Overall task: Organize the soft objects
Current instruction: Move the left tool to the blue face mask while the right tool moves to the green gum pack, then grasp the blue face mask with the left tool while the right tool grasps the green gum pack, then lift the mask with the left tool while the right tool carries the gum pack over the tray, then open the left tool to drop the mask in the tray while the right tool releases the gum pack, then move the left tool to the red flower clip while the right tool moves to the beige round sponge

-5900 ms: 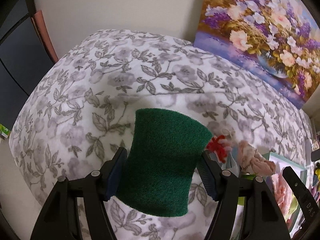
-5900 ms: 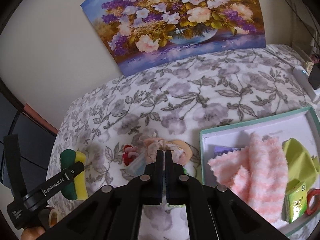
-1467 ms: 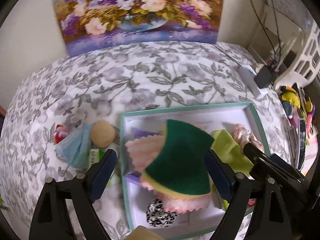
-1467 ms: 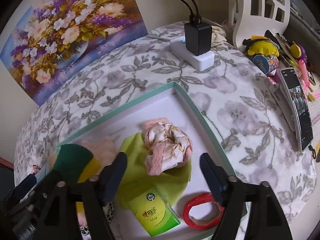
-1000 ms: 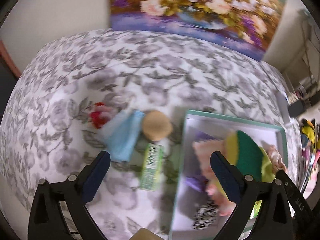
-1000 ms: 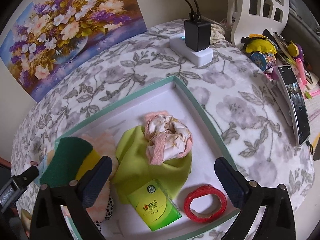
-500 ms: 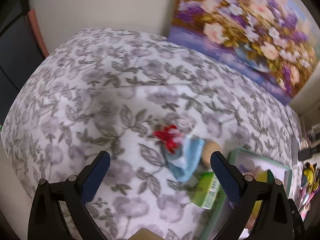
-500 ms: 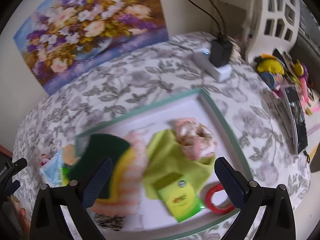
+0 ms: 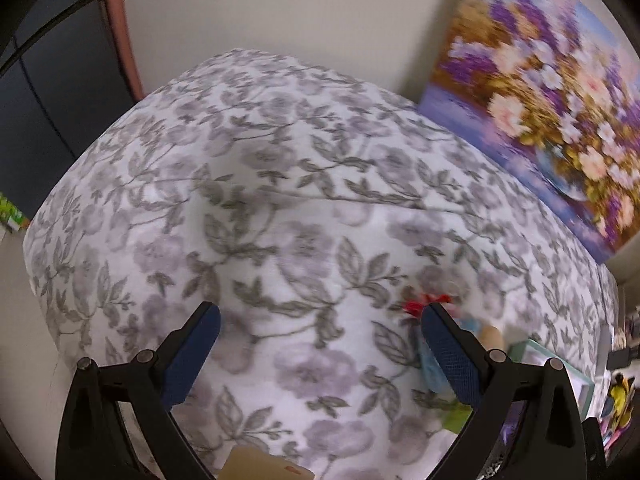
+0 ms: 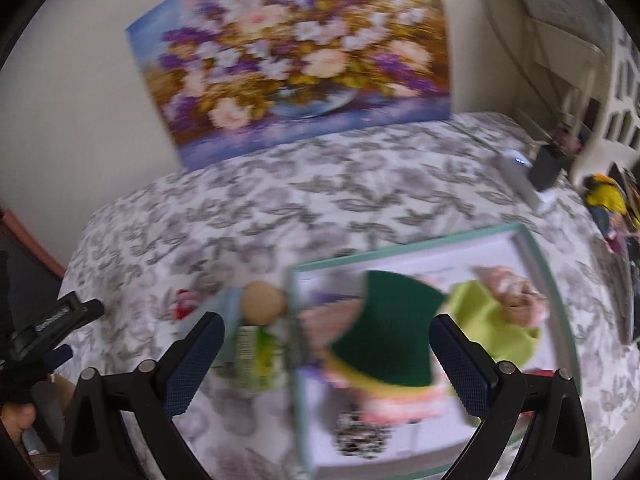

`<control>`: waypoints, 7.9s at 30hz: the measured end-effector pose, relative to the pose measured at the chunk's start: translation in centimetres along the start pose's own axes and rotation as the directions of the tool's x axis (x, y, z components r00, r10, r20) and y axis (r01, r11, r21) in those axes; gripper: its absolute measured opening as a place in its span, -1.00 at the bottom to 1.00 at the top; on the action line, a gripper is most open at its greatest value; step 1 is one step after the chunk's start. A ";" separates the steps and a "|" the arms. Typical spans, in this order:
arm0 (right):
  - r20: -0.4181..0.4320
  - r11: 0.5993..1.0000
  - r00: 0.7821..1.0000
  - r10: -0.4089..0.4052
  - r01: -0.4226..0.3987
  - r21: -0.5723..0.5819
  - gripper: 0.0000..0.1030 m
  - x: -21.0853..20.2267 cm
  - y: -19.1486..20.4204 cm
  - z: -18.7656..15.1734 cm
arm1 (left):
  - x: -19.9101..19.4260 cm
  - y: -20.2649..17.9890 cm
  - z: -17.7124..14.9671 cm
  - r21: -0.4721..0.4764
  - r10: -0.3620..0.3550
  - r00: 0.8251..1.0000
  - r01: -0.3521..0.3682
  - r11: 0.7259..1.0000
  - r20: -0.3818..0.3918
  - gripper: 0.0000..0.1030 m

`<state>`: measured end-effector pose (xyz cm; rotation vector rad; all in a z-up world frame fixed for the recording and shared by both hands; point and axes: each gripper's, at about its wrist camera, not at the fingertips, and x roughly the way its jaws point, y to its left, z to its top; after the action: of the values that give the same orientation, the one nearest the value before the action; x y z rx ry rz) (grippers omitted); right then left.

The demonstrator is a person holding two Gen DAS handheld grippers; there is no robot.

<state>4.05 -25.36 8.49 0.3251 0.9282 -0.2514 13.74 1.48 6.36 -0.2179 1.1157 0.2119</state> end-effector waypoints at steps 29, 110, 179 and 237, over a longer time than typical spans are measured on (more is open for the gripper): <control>-0.177 0.992 0.980 0.088 -0.103 -0.078 1.00 6.5 7.5 -2.4 | 3.9 4.1 -0.2 -0.050 0.059 0.992 -0.065 0.997 -0.112 0.95; -0.138 0.985 0.976 0.171 -0.168 0.030 -0.56 2.6 1.6 0.1 | -4.2 -6.3 -1.2 0.131 -0.412 0.909 0.417 0.899 -0.064 -0.80; -0.295 0.959 0.950 -0.100 0.171 0.226 -0.52 3.1 -20.5 -4.5 | -1.6 -24.4 -20.8 0.505 -0.209 0.900 0.394 0.768 -0.383 -0.76; -0.141 0.992 0.988 -0.067 0.081 0.093 0.98 -0.9 -12.2 -1.9 | -1.8 -7.3 -6.0 0.128 -0.039 0.997 0.047 0.991 -0.071 0.73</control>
<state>-2.18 -35.80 6.16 0.4038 1.0678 -0.3470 9.79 -7.29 5.96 -0.1343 1.1871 0.0937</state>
